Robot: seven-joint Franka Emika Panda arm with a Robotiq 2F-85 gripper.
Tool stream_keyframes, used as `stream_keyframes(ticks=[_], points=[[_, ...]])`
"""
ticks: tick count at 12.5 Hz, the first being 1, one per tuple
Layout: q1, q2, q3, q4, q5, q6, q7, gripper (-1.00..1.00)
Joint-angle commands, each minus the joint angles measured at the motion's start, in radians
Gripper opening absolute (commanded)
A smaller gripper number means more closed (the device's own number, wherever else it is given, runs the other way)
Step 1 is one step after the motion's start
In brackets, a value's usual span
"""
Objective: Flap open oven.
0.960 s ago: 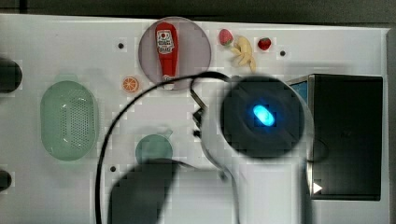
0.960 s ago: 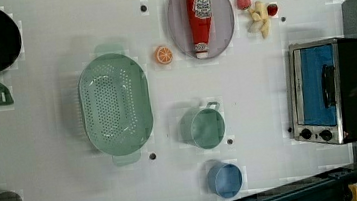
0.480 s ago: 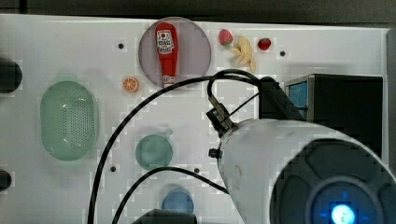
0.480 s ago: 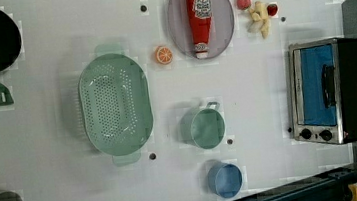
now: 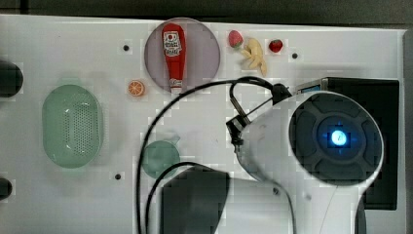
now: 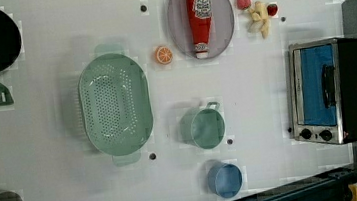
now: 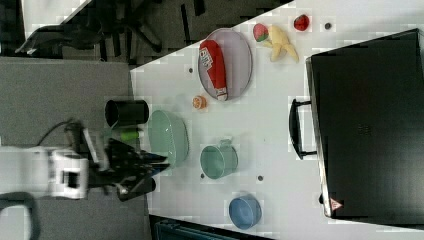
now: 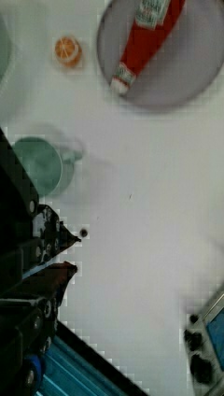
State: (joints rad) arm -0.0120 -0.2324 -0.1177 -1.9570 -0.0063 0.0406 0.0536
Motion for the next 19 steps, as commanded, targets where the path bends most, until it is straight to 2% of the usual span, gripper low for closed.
stream_keyframes(ticks=[1, 3, 8, 14, 19], points=[[-0.008, 0.003, -0.072, -0.064, -0.013, 0.02, -0.099, -0.65], [-0.012, 0.017, -0.11, -0.107, -0.045, 0.084, -0.235, -0.65], [-0.015, 0.045, -0.203, -0.231, -0.193, 0.331, -0.588, -0.65], [-0.016, 0.133, -0.303, -0.294, -0.2, 0.559, -1.048, -0.65], [-0.017, 0.254, -0.338, -0.294, -0.2, 0.765, -1.096, -0.65]])
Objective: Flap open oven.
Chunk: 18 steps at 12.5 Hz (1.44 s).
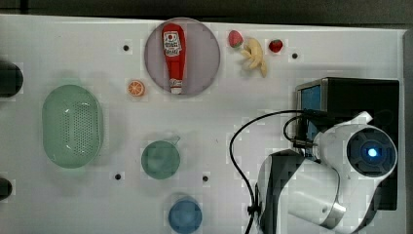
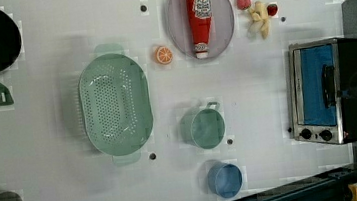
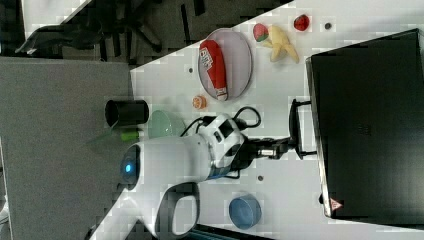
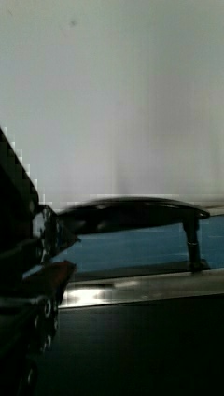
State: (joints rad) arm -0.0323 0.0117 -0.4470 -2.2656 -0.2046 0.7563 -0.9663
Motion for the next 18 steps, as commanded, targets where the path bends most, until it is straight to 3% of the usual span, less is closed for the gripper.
stream_keyframes(ticks=[1, 11, 13, 18], points=[[0.003, 0.03, -0.011, 0.015, -0.001, 0.06, -0.076, -0.65], [0.031, 0.138, 0.043, -0.005, -0.021, 0.122, -0.038, -0.65], [0.048, 0.145, 0.071, -0.024, -0.067, 0.123, 0.079, -0.65], [0.094, 0.2, 0.144, -0.036, -0.287, 0.114, 0.365, -0.65]])
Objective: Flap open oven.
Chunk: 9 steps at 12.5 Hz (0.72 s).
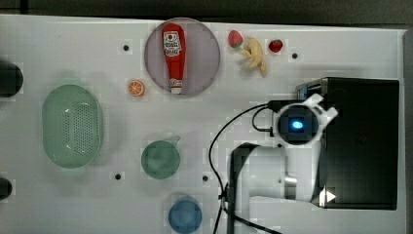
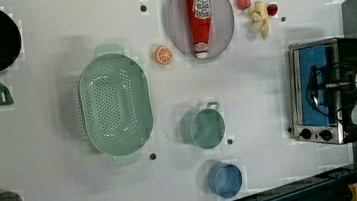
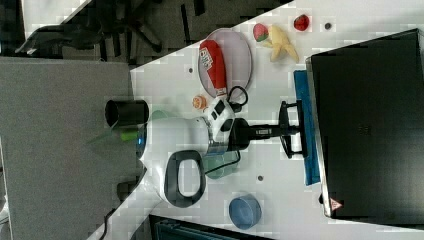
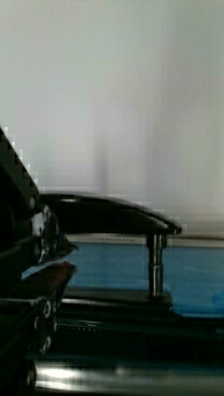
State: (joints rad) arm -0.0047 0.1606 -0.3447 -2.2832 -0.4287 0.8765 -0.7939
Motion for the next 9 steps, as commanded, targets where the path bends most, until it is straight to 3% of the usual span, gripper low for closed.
stream_keyframes(ticks=[1, 9], points=[[0.077, 0.069, 0.054, -0.018, -0.094, -0.006, 0.245, -0.65], [0.215, 0.331, 0.093, 0.063, -0.387, -0.041, 0.723, -0.65]])
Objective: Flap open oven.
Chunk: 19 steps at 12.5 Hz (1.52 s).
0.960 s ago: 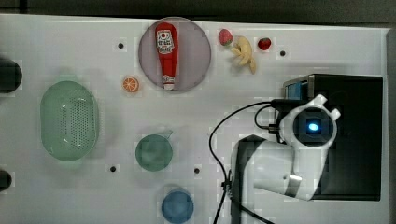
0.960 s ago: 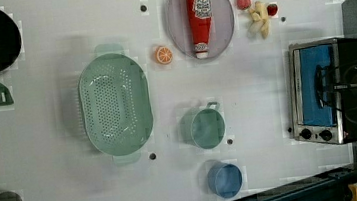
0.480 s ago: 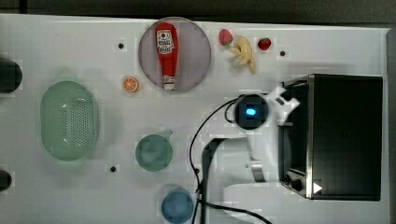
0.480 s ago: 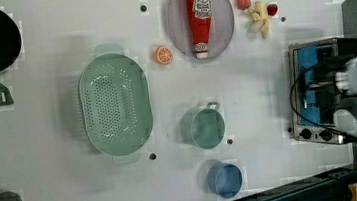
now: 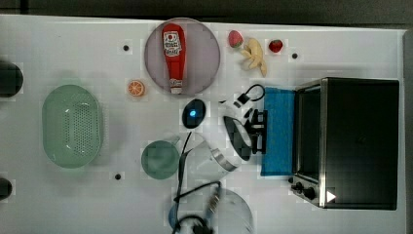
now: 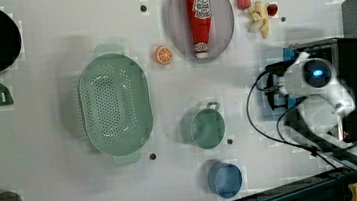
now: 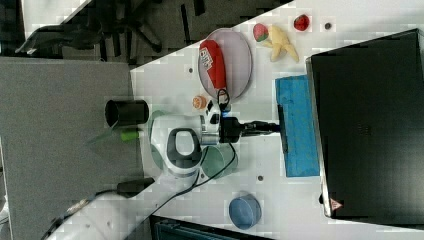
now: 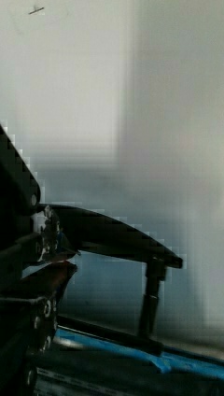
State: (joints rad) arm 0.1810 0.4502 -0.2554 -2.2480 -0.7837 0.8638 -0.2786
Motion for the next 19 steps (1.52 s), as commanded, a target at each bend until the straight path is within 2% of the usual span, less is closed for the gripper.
stream_keyframes(ticks=[1, 4, 7, 15, 17, 19], points=[[0.047, 0.082, 0.003, 0.047, -0.043, -0.032, 0.238, -0.65], [0.09, 0.134, -0.004, 0.102, -0.046, -0.1, 0.254, -0.65], [0.094, 0.08, -0.003, 0.121, 0.01, -0.066, 0.254, -0.65], [0.08, -0.305, -0.041, 0.125, 0.546, -0.125, 0.254, -0.65], [0.079, -0.385, -0.064, 0.135, 0.653, -0.178, 0.254, -0.65], [0.08, -0.466, -0.071, 0.152, 0.717, -0.288, 0.254, -0.65]])
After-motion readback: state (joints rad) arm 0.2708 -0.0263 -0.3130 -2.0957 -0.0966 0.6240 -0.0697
